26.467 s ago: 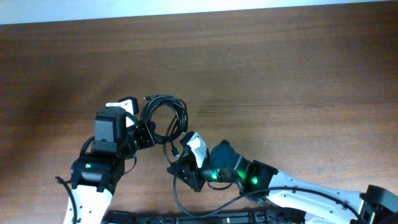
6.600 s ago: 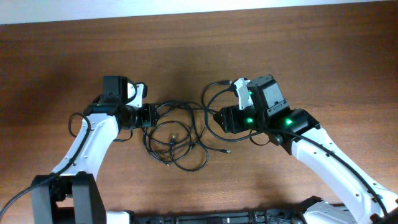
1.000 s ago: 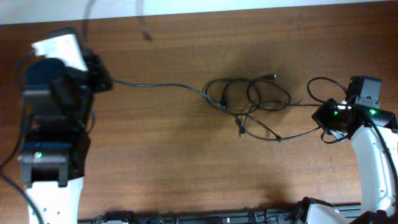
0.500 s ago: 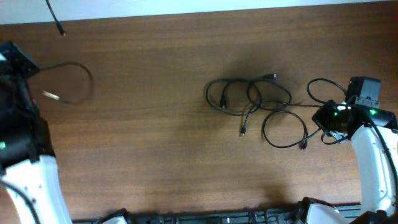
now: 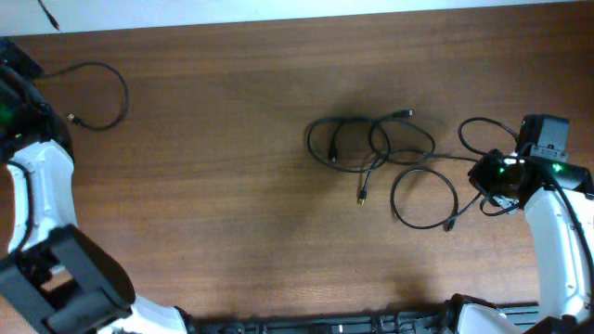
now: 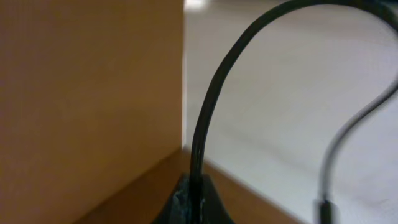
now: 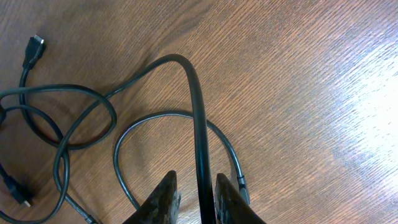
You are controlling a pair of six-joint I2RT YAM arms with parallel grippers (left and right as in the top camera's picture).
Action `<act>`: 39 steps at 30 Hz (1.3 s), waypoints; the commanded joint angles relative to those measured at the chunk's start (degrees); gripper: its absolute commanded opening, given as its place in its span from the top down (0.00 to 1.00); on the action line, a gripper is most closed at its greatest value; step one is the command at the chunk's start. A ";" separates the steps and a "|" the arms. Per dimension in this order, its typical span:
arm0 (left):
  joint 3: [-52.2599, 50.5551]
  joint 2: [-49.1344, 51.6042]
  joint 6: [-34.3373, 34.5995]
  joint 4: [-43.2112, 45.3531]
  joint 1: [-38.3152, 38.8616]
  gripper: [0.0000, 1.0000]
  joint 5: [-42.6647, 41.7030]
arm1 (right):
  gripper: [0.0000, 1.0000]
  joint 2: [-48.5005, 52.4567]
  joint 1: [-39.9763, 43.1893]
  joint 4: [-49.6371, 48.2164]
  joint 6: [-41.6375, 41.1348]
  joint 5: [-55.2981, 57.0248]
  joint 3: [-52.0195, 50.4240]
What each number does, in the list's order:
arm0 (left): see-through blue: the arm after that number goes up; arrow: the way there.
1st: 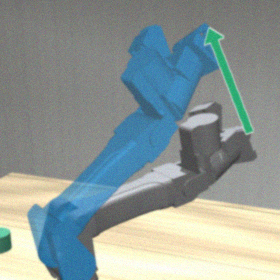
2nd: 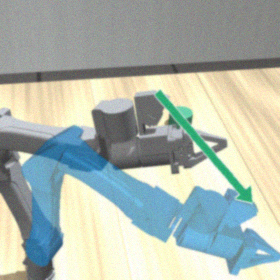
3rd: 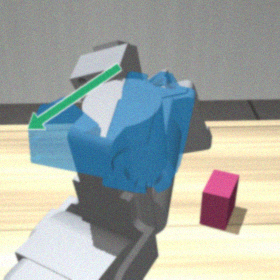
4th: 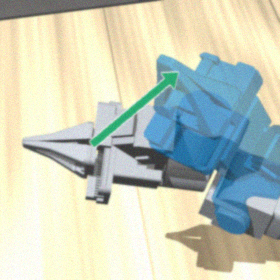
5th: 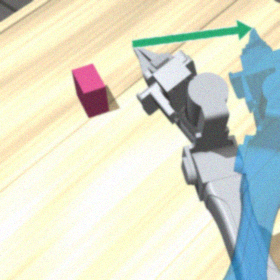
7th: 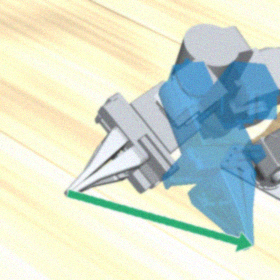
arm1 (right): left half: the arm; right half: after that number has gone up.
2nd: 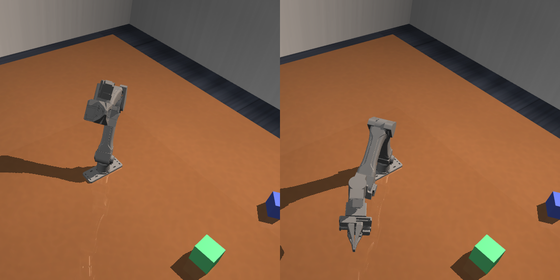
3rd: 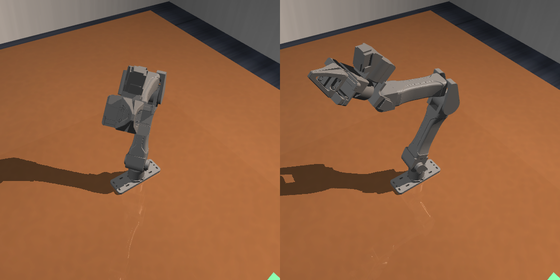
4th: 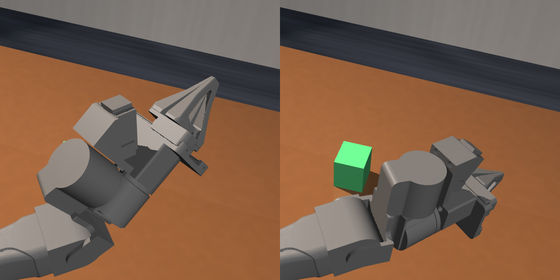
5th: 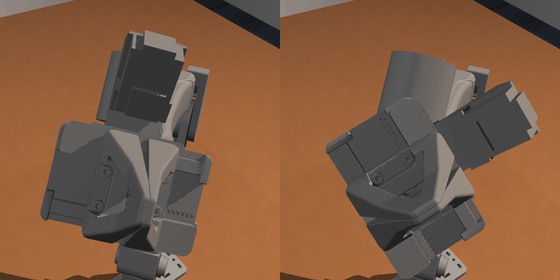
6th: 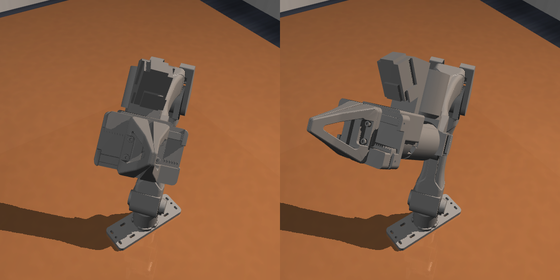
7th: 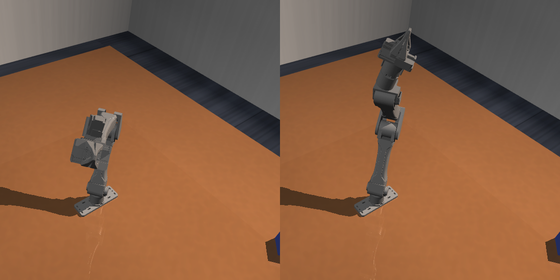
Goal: Untangle cables
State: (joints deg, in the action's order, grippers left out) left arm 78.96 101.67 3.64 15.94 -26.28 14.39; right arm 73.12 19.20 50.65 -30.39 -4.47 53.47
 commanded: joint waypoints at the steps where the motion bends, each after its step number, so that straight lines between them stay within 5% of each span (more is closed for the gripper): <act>1: 0.48 8.63 -0.68 -5.18 -1.09 1.00 4.04 | 0.80 -0.59 0.31 0.00 0.17 0.61 0.33; 7: 0.48 16.26 -0.24 -16.11 -1.38 1.00 4.07 | 0.80 -0.59 0.31 0.17 0.15 0.26 0.33; 9: 0.50 14.36 -0.15 -16.72 -1.38 0.47 4.04 | 0.70 -0.61 0.33 0.96 0.22 -0.42 0.33; 10: 0.50 12.63 1.14 -17.44 -1.38 0.32 4.02 | 0.65 -0.61 0.33 1.64 0.39 -0.42 0.33; 11: 0.50 10.03 3.17 -18.10 -1.38 0.06 4.00 | 0.58 -0.61 0.33 2.25 1.70 -0.44 0.33; 12: 0.50 6.69 4.61 -18.49 -1.38 0.01 3.82 | 0.56 -0.61 0.33 2.56 1.70 -0.44 0.33; 14: 0.50 1.22 6.97 -20.76 -1.38 0.01 3.72 | 0.49 -0.61 0.31 2.71 1.70 -1.33 0.33; 16: 0.50 -6.29 12.85 -27.45 -1.36 0.01 -1.20 | 0.26 -0.61 0.33 2.69 1.68 -3.39 0.33; 23: 0.48 -12.96 14.16 -33.07 -0.98 0.01 -50.99 | 0.25 -0.79 0.33 2.08 10.21 -14.05 0.57; 24: 0.48 -12.96 14.16 -35.63 -0.26 0.01 -52.87 | 0.25 -0.79 0.33 1.51 11.19 -14.27 1.25; 30: 0.48 -12.96 16.50 -49.83 14.21 0.01 -52.78 | 0.23 -0.76 -0.94 -10.49 12.11 -35.71 5.22; 31: 0.48 -12.96 16.50 -50.58 17.42 0.01 -52.70 | 0.21 -0.76 -1.27 -10.62 13.88 -32.81 5.22; 32: 0.48 -12.96 16.48 -50.82 20.04 0.01 -52.35 | 0.02 -0.76 -1.25 -10.38 13.86 -26.69 5.20; 35: 0.48 -12.92 16.48 -53.75 30.16 0.01 -52.35 | 0.01 -0.76 -1.18 -6.49 7.89 -0.59 5.20; 39: 0.37 -12.55 16.57 -54.84 41.68 0.01 -45.64 | 0.01 -0.76 -1.20 -4.37 7.37 -0.46 5.20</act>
State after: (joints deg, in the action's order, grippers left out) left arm 79.40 89.14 19.59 -38.63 9.54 -35.99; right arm 72.90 18.06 45.15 -21.91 -9.13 57.78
